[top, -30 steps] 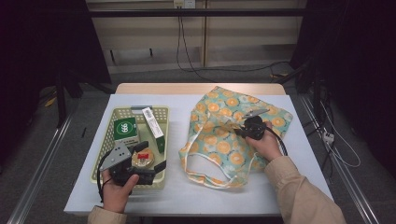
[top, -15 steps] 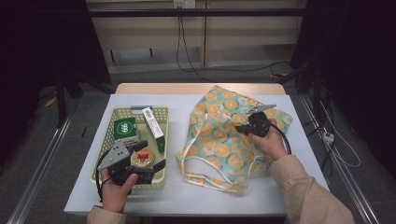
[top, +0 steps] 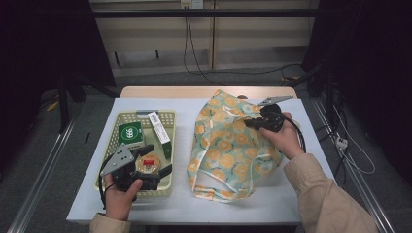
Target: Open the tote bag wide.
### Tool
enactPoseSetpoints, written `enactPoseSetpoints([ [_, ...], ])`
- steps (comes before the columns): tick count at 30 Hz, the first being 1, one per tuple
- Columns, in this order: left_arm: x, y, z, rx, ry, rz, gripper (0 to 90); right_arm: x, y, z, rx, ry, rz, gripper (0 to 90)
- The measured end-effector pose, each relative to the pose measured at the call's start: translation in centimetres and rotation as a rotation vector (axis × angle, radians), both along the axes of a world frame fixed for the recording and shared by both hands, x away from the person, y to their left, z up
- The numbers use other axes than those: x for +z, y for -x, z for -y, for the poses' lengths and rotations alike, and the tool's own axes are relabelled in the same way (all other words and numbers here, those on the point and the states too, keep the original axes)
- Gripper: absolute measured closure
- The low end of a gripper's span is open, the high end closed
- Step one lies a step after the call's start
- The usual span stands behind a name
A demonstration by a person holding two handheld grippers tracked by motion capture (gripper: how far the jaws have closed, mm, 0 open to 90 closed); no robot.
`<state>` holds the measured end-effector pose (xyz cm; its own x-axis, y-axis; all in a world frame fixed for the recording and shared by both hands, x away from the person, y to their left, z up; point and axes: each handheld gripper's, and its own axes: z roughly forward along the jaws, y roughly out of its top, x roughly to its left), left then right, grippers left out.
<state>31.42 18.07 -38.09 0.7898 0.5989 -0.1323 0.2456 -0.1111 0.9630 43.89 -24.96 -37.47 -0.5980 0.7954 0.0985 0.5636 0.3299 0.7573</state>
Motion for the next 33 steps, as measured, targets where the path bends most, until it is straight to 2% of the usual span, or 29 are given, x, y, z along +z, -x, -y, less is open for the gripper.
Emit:
enactPoseSetpoints([
  [6,0.6,-0.2,0.0,0.003,0.012,-0.002,5.2,-0.2,0.4,-0.8,0.02,0.005,-0.015,89.0],
  [11,0.9,-0.4,0.0,-0.002,0.005,0.005,5.2,-0.1,0.8,-2.0,0.042,0.01,-0.027,89.0],
  [18,1.2,-0.8,0.1,-0.016,0.013,-0.01,4.9,-0.1,0.9,-3.0,0.061,0.009,-0.031,88.9],
  [25,2.2,-1.6,-0.4,-0.026,-0.027,-0.007,4.9,-0.6,0.7,-3.2,0.057,0.004,-0.045,89.0],
  [27,2.5,-1.9,-0.6,-0.027,-0.021,-0.018,4.9,-0.7,0.6,-3.2,0.057,0.004,-0.045,88.9],
  [29,2.9,-2.6,-1.1,-0.024,-0.044,-0.016,4.9,-0.7,0.6,-3.3,0.055,0.0,-0.046,88.9],
  [32,3.1,-3.1,-1.5,-0.028,-0.045,-0.022,4.9,-0.7,0.5,-3.3,0.055,-0.005,-0.047,88.9],
  [33,3.2,-3.6,-1.7,-0.029,-0.063,-0.027,4.9,-0.7,0.5,-3.4,0.055,-0.006,-0.049,88.9],
])
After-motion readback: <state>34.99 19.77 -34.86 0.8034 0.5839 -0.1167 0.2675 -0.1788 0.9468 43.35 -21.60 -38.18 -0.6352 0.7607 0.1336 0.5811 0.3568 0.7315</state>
